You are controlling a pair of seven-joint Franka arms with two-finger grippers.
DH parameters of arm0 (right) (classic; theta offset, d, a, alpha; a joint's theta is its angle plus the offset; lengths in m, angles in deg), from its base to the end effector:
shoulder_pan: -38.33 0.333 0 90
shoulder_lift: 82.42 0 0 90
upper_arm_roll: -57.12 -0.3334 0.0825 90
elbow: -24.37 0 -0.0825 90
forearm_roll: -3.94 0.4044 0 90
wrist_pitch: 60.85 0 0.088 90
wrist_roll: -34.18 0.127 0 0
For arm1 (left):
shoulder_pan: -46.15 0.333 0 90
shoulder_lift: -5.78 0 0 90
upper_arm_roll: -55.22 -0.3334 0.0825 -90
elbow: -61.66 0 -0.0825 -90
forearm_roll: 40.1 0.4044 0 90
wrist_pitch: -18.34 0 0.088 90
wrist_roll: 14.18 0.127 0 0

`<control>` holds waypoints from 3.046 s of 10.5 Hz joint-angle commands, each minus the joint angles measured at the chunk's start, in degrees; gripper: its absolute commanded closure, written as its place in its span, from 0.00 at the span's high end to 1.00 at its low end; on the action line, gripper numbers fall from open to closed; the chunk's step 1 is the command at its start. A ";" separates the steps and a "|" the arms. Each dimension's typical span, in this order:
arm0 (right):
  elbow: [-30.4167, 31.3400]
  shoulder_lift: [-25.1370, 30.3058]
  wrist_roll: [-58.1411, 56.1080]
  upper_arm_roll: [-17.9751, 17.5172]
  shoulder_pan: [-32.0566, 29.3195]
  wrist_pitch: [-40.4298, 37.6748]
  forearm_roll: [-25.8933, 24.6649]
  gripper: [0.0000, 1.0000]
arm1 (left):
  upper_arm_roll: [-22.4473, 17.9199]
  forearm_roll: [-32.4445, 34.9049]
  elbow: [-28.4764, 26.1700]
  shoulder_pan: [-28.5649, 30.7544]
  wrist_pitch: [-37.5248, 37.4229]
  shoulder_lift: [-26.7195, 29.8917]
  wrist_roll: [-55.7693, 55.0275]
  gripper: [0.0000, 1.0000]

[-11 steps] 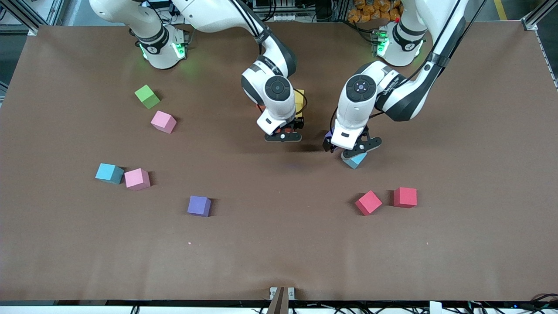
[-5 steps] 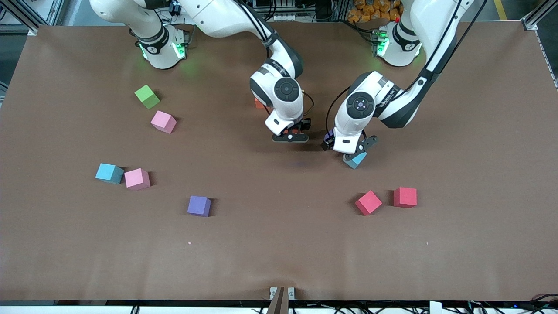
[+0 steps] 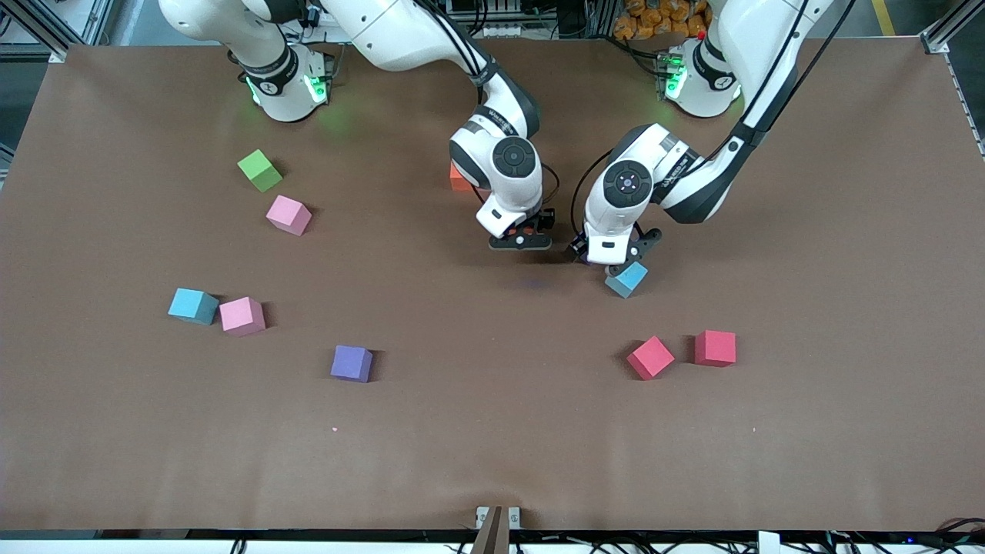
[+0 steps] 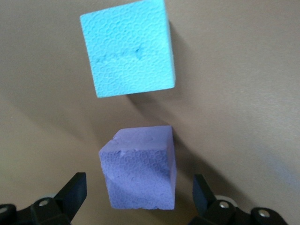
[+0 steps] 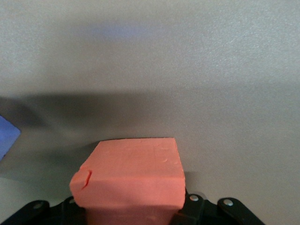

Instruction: Form number 2 with 11 blocks

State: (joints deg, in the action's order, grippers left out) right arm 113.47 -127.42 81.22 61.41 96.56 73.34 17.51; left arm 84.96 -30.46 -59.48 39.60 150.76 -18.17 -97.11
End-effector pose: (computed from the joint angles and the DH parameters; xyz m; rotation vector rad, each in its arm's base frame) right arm 0.4189 0.5990 0.1629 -3.0593 0.0344 0.1326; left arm 0.4650 -0.3393 0.2069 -2.8536 -1.0595 0.2395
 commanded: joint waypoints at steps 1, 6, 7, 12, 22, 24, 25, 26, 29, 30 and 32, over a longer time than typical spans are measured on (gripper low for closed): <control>-0.87 -0.45 1.21 0.72 0.92 -1.03 -1.08 0.26 | 1.10 -1.21 -1.37 0.76 0.03 0.83 -2.23 1.00; -0.43 -0.01 1.39 0.72 0.92 -4.55 -3.02 0.26 | 1.19 -1.21 -2.96 0.76 5.48 -1.27 -4.26 1.00; -0.34 0.08 1.47 0.72 1.01 -4.55 -3.02 0.26 | 1.19 -1.12 -2.96 0.76 5.92 -1.63 -4.26 1.00; 0.10 0.17 2.88 0.63 1.54 -4.38 -2.93 0.26 | 1.11 -1.03 -2.52 1.81 5.92 -1.54 -3.99 0.50; 0.10 1.22 4.11 0.72 2.16 -4.20 -2.93 1.00 | 2.07 -4.19 6.17 2.69 -1.53 1.62 -9.18 0.24; 0.19 3.23 5.94 0.72 1.98 -4.64 -2.93 1.00 | 2.16 -6.82 8.37 2.69 -4.00 1.71 -9.09 0.24; 0.54 4.90 6.74 0.72 1.98 -4.81 -2.93 1.00 | 2.25 -7.96 9.60 2.69 -5.75 1.80 -9.09 0.23; 1.76 7.00 6.75 0.81 1.89 -5.60 -2.93 1.00 | 3.21 -8.93 10.22 2.69 -6.55 2.32 -9.09 0.19; 8.87 14.91 2.29 1.07 0.23 -6.05 -3.02 1.00 | 3.30 -10.69 9.96 1.81 -7.35 4.08 -9.70 0.19; 10.89 17.28 0.00 1.07 -1.34 -6.31 -3.02 1.00 | 3.91 -12.26 9.79 1.81 -7.35 4.78 -10.92 0.19; 12.14 20.46 -5.18 1.07 -6.34 -10.68 -3.11 1.00 | 4.79 -13.07 9.79 1.64 -7.35 4.96 -14.43 0.19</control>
State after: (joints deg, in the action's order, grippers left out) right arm 121.84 -111.39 79.72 63.19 94.19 64.89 15.06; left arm 89.17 -41.98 -49.08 41.36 144.41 -14.85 -109.02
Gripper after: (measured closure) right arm 0.000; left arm 0.458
